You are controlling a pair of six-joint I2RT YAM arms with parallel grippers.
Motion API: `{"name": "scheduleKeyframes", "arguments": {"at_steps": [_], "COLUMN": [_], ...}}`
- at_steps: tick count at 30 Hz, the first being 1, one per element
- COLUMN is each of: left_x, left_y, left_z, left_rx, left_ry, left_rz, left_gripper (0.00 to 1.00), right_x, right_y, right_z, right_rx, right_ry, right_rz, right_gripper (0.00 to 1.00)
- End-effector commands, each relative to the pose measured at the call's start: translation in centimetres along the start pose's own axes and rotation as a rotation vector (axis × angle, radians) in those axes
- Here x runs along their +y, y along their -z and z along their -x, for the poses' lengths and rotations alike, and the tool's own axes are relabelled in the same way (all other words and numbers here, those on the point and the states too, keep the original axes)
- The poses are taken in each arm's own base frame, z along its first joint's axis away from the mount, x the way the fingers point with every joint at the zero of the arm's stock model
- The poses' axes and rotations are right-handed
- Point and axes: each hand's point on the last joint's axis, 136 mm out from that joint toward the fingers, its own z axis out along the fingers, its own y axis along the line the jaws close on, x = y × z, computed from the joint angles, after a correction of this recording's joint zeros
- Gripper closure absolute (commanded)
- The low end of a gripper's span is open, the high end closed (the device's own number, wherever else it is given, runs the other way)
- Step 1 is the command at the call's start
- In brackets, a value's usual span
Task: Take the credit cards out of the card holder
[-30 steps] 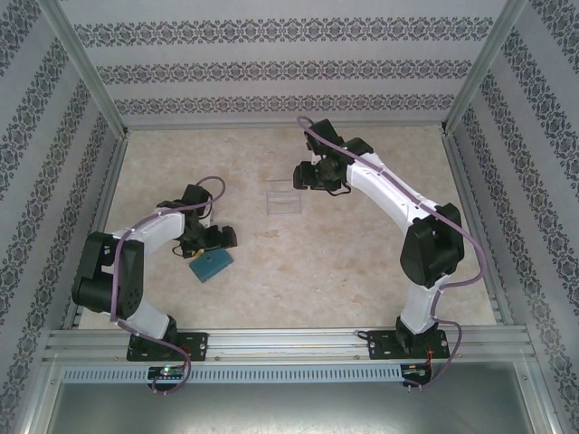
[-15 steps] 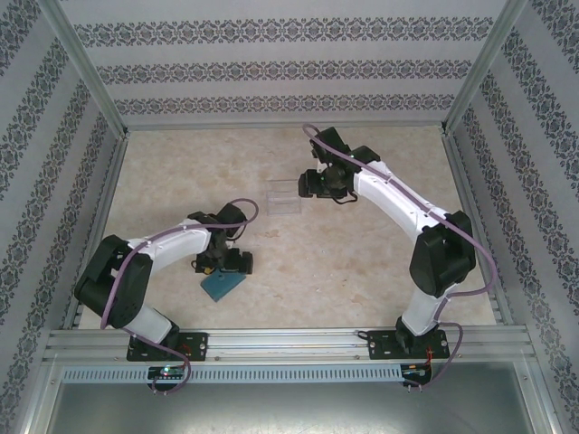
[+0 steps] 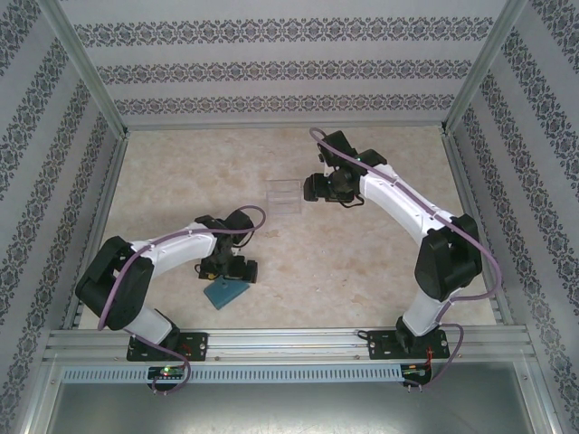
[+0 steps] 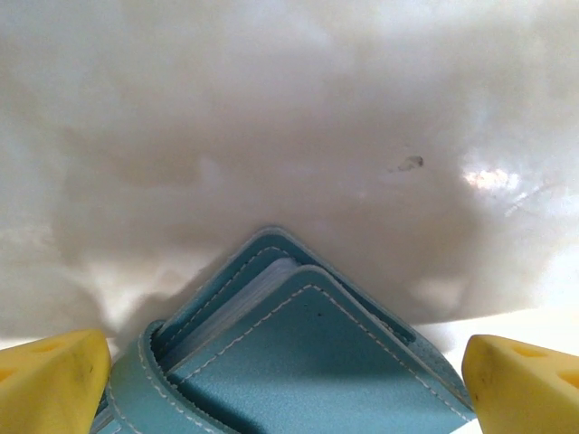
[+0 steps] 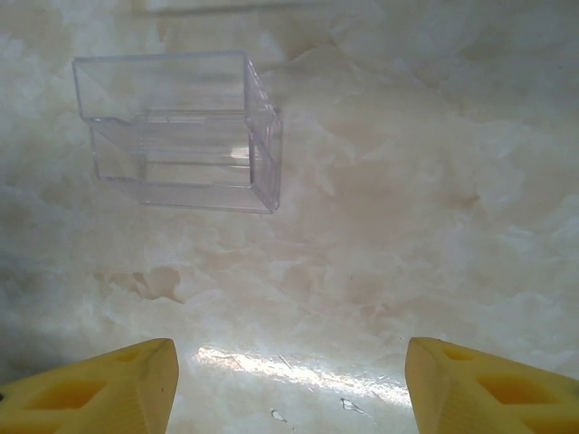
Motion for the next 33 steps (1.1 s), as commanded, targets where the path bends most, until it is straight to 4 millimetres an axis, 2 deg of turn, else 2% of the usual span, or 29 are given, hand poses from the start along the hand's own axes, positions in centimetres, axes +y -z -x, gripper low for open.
{"name": "scheduleKeyframes", "arguments": {"at_steps": [1,13,25,33], "left_x": [-0.7,-1.1,-0.9,-2.0], "left_y": [0.2,0.9,-0.1,-0.7], "left_z": [-1.6,-3.1,-6.1,-6.6], "left_rx": [0.034,0.036,0.095,0.122], "left_ry": [0.02,0.044,0.001,-0.055], "left_rz": [-0.058,-0.069,0.038,0.094], "left_gripper": [0.0,0.0,0.0,0.0], "right_x": [0.1,0.5,0.7,0.8], "right_y": [0.5,-0.1,-0.8,-1.1], "right_z": [0.0,-0.4,-0.7,-0.9], "right_rx": [-0.007,0.017,0.035,0.045], "right_ry": [0.007,0.021,0.033,0.038], "right_rz": [0.021,0.035,0.036,0.039], "right_gripper": [0.32,0.28,0.25,0.25]}}
